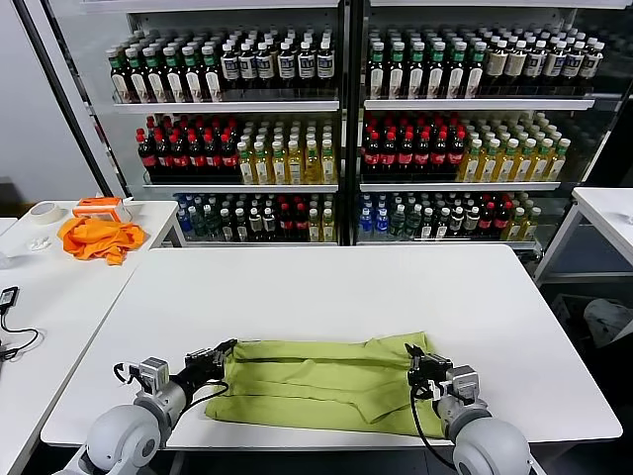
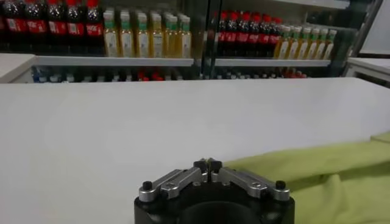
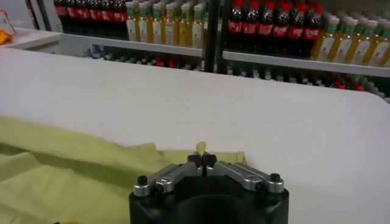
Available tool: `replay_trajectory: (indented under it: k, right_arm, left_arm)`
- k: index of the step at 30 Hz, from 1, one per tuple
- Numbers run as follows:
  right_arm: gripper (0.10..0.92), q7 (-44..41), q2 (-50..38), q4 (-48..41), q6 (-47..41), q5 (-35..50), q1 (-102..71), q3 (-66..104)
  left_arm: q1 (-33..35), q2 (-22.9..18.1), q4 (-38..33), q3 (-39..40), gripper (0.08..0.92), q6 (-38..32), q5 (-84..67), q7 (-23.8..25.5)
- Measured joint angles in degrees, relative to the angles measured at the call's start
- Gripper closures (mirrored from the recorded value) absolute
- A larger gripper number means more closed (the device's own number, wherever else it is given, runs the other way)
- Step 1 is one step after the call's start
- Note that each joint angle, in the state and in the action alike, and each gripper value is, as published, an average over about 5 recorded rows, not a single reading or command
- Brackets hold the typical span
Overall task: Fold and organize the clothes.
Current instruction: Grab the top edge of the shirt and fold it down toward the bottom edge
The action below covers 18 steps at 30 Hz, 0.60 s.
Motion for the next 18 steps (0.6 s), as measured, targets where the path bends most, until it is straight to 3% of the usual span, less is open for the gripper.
replay_trajectory:
  k: [18]
  right_arm:
    - [0.917,-0.4,0.0,0.1,0.1,-0.5,-1.0,-0.4]
  left_arm:
    - [4.3,0.4,-5.5,-1.7,0.919,4.2,-0.1,-2.2]
